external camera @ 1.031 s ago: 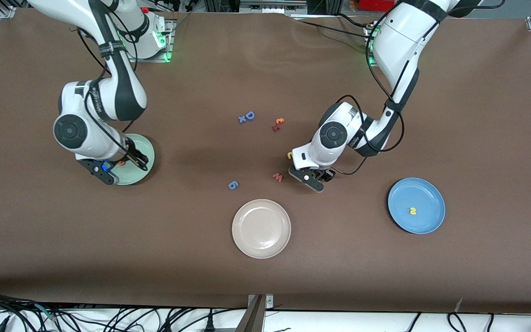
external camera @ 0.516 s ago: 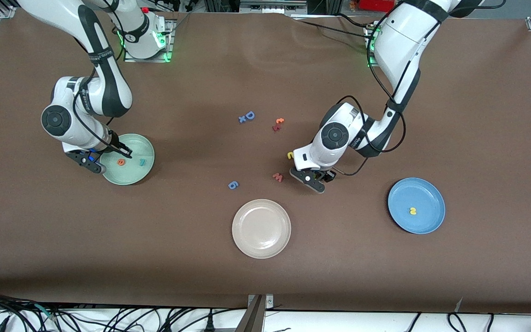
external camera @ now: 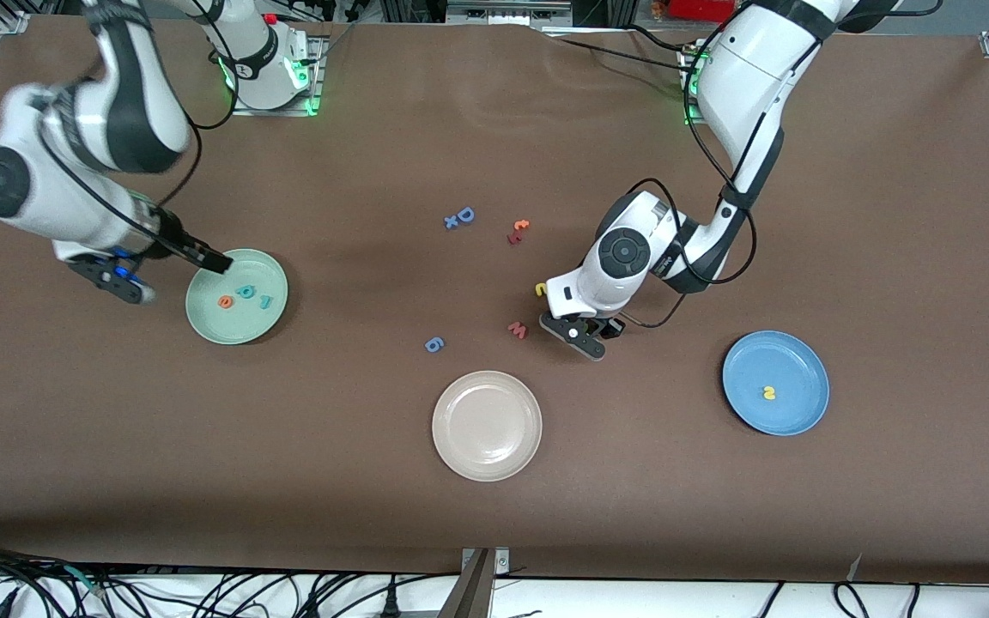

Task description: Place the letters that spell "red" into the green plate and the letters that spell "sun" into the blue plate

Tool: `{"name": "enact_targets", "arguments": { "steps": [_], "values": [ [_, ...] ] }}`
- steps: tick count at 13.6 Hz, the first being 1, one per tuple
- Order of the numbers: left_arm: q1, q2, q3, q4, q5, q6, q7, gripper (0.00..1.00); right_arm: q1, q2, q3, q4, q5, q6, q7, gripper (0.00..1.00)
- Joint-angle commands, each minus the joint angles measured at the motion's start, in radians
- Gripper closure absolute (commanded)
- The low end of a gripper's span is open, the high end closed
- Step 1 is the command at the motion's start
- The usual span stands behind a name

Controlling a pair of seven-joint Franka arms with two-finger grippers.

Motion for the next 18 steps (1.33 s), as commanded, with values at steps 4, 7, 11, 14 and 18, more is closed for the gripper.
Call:
{"name": "enact_targets", "arguments": {
  "steps": [4, 7, 11, 14, 18],
  "values": [
    [0.008, -0.014, -0.005, -0.002, 0.032, -0.005, 0.006, 0.58, 0.000, 0.011, -0.026, 0.339, -0.009, -0.257, -0.031, 0.00],
    [0.008, -0.014, -0.005, -0.002, 0.032, -0.003, 0.006, 0.62, 0.000, 0.004, -0.025, 0.386, -0.101, -0.294, -0.162, 0.00],
    [0.011, -0.015, -0.005, 0.001, 0.032, -0.003, 0.008, 0.66, 0.000, -0.019, -0.035, 0.390, -0.113, -0.303, -0.209, 0.00],
    [0.011, -0.020, -0.005, 0.025, 0.030, -0.012, 0.003, 0.69, 0.000, -0.019, -0.049, 0.390, -0.113, -0.295, -0.236, 0.00],
    [0.017, -0.018, -0.005, 0.026, 0.030, -0.012, 0.002, 0.70, 0.000, -0.021, -0.063, 0.392, -0.113, -0.306, -0.258, 0.00]
  ]
}}
